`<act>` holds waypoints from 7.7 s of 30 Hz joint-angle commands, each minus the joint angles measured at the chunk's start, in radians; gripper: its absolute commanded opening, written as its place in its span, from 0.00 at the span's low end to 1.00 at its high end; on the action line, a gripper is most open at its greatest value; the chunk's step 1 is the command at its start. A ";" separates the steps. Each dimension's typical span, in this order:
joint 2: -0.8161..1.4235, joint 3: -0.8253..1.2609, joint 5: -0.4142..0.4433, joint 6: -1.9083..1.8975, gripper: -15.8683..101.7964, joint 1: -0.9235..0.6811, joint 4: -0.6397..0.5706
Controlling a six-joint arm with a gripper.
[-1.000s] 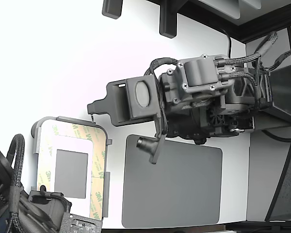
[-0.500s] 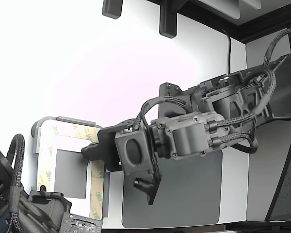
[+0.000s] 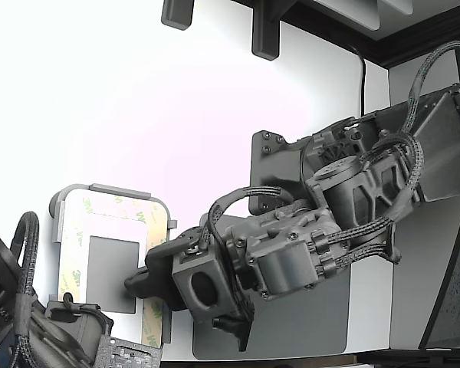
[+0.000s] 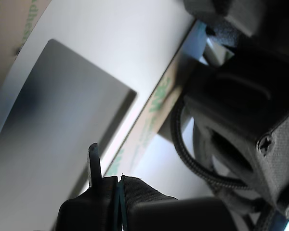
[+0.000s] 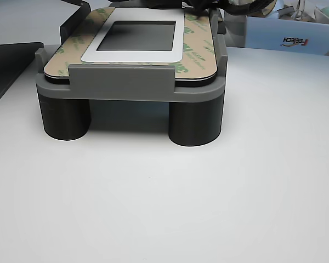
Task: Peel off protective film from adhesive tape.
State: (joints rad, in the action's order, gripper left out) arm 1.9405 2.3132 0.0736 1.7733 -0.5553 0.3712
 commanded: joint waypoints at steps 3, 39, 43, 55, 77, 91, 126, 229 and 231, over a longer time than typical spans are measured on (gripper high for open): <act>-0.020 -0.046 -0.031 -0.021 0.04 -0.006 -0.018; -0.178 -0.178 -0.034 -0.028 0.04 -0.080 0.049; -0.196 -0.201 -0.034 -0.023 0.04 -0.080 0.058; -0.230 -0.258 -0.035 -0.037 0.04 -0.080 0.110; -0.264 -0.318 -0.028 -0.031 0.04 -0.098 0.193; -0.256 -0.319 -0.032 -0.041 0.05 -0.100 0.213; -0.282 -0.373 -0.048 -0.094 0.07 -0.097 0.239; -0.284 -0.353 -0.094 0.005 0.07 -0.071 0.196; -0.285 -0.350 -0.095 0.008 0.07 -0.067 0.192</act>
State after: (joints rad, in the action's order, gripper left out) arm 1.6368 1.9896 -0.0184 1.7779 -0.6397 0.5706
